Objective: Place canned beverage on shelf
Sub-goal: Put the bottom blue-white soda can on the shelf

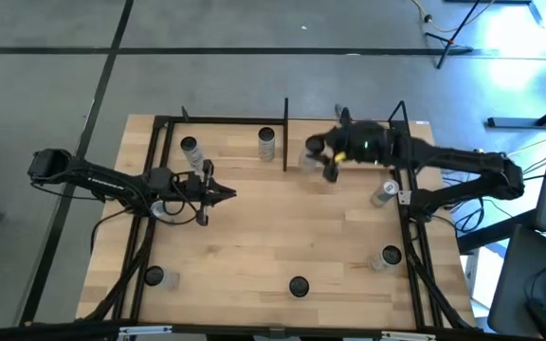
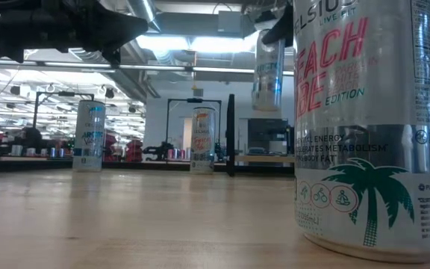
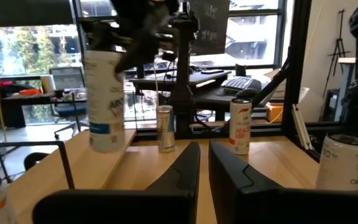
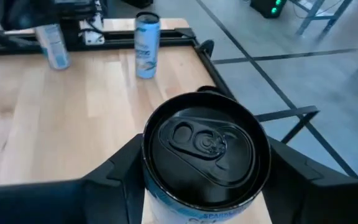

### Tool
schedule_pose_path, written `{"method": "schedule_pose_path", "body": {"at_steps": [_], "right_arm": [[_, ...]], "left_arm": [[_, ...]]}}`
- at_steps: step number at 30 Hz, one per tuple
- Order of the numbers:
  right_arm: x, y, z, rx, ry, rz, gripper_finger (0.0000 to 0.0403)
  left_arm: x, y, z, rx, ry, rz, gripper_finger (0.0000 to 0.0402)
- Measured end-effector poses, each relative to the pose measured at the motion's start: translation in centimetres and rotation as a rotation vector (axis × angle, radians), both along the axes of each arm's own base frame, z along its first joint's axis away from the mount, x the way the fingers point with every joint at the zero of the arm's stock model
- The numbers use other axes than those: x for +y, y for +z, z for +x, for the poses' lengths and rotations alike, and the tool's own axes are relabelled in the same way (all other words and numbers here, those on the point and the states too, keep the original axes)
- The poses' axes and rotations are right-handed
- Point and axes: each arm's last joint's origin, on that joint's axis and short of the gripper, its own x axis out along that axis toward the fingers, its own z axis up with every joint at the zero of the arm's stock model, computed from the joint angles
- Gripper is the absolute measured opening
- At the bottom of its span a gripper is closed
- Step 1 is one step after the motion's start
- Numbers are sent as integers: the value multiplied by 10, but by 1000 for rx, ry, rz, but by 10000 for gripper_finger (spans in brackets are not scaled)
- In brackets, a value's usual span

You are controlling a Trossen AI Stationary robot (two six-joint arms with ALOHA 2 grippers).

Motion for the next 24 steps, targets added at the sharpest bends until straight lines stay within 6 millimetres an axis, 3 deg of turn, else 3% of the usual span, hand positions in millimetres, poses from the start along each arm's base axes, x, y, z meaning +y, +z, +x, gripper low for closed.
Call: {"method": "schedule_pose_path", "body": {"at_steps": [5,10,18,24], "right_arm": [[-43,-2,-15,3,2,26,214],[-76,-12,-17,-12,11,61,214],[-120,-40,2,-19,3,75,214],[-140,-57,20,19,23,133,214]], "left_arm": [[0,0,0,1,14,-1,14],[0,0,0,0,15,0,14],[3,0,0,-5,33,-1,14],[3,0,0,0,34,0,14]]}}
